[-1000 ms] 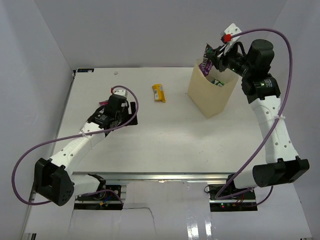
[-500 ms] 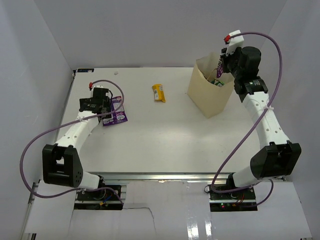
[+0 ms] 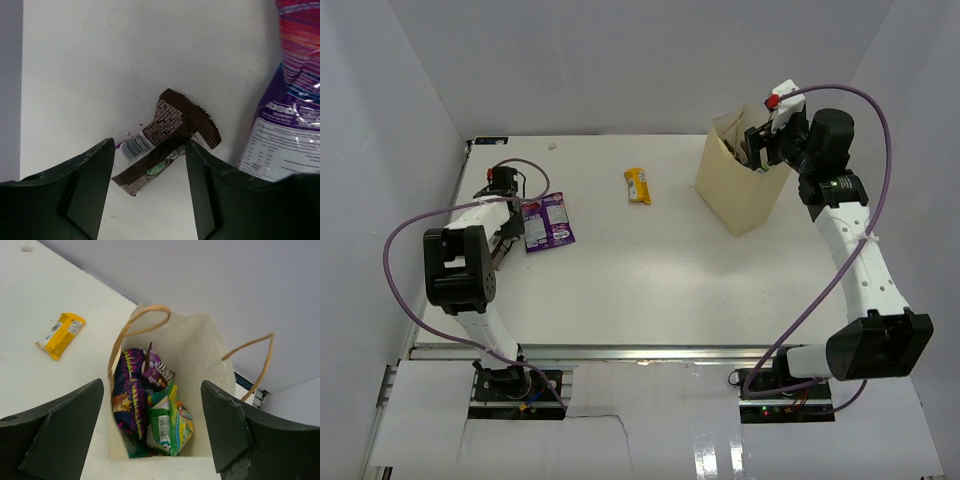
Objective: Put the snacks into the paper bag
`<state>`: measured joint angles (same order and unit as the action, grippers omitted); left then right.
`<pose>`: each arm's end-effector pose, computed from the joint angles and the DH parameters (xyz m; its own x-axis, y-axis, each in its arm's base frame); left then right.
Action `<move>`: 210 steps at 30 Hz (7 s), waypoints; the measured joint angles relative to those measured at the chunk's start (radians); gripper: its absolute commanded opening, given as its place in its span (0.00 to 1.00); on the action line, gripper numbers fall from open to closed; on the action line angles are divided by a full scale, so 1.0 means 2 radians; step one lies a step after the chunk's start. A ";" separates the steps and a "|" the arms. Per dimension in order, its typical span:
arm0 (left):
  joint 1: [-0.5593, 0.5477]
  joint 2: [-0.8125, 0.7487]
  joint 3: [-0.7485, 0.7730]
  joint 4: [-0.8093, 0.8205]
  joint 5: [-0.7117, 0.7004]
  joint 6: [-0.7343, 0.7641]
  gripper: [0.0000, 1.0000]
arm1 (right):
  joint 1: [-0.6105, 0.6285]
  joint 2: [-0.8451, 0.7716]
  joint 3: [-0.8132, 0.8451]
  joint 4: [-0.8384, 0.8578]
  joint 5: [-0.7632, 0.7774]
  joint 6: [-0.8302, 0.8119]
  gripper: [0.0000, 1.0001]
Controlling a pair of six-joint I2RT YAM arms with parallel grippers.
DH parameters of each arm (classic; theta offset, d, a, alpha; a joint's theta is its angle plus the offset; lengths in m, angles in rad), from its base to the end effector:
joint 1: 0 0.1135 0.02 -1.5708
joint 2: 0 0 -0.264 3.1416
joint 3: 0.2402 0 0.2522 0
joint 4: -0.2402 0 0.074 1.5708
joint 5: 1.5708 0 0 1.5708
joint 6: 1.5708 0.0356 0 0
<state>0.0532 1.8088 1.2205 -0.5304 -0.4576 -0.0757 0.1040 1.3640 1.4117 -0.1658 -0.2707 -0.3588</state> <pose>0.3642 0.0351 0.1887 -0.8775 -0.1147 -0.4657 -0.3077 0.8794 0.3632 0.3125 0.0422 0.4307 0.0181 -0.3383 -0.9409 -0.3821 0.8672 -0.3192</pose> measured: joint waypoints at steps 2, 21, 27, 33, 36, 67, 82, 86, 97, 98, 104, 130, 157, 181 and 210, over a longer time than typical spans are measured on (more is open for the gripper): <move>0.009 0.008 0.002 -0.001 0.011 0.001 0.65 | -0.002 -0.017 -0.010 -0.009 -0.025 -0.009 0.85; 0.034 -0.015 -0.013 -0.025 0.150 -0.014 0.04 | -0.006 -0.049 -0.042 -0.070 -0.214 -0.030 0.84; 0.035 -0.121 -0.052 -0.035 0.254 -0.060 0.02 | 0.014 -0.050 -0.045 -0.152 -0.364 -0.101 0.80; 0.034 -0.263 -0.138 0.052 0.451 -0.173 0.00 | 0.133 -0.049 -0.100 -0.158 -0.378 -0.070 0.79; 0.014 -0.289 -0.223 0.155 0.529 -0.270 0.00 | 0.190 -0.039 -0.139 -0.094 -0.324 0.030 0.85; -0.200 -0.221 -0.289 0.469 0.554 -0.633 0.06 | 0.283 0.106 -0.180 0.137 -0.154 0.358 0.28; -0.146 -0.239 -0.246 0.458 0.544 -0.568 0.88 | 0.220 0.066 -0.139 0.019 -0.198 0.182 0.08; -0.112 -0.257 -0.171 0.325 0.487 -0.454 0.91 | 0.156 0.030 -0.084 -0.033 -0.224 0.098 0.08; -0.094 -0.282 -0.111 0.099 0.225 -0.230 0.98 | -0.029 0.007 0.109 -0.033 -0.180 0.067 0.08; -0.088 -0.281 -0.113 0.090 0.207 -0.219 0.98 | -0.033 0.007 0.109 -0.030 -0.164 0.070 0.08; -0.068 -0.255 -0.115 0.071 0.163 -0.190 0.98 | -0.038 0.042 0.109 -0.030 -0.063 0.085 0.11; 0.041 0.067 0.056 0.027 0.294 -0.148 0.65 | -0.060 -0.051 -0.056 -0.064 -0.292 -0.007 0.87; 0.018 -0.104 -0.209 0.281 0.707 -0.271 0.10 | 0.162 0.014 -0.154 -0.064 -0.278 0.159 0.67; -0.102 -0.146 -0.219 0.374 0.719 -0.478 0.09 | 0.432 0.069 -0.161 0.043 0.093 -0.068 0.94; -0.096 -0.197 -0.110 0.310 0.672 -0.441 0.74 | 0.335 0.044 -0.131 -0.038 -0.009 -0.034 0.08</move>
<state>-0.1387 1.4155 1.0012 0.0902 0.8867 -0.9569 0.7731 1.4517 1.1496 -0.2424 -0.2890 -0.4263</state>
